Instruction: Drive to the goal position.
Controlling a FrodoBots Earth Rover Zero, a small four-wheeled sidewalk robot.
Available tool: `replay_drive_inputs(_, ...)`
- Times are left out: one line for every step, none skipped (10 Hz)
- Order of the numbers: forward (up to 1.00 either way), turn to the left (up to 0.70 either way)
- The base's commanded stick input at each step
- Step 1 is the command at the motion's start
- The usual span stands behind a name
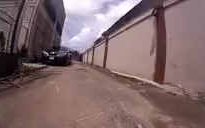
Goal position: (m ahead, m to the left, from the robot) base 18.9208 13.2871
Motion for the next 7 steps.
replay_drive_inputs(0.50,0.34)
replay_drive_inputs(0.50,0.10)
replay_drive_inputs(0.50,0.04)
replay_drive_inputs(0.50,0.02)
replay_drive_inputs(0.50,0.02)
replay_drive_inputs(0.43,0.02)
replay_drive_inputs(0.15,0.01)
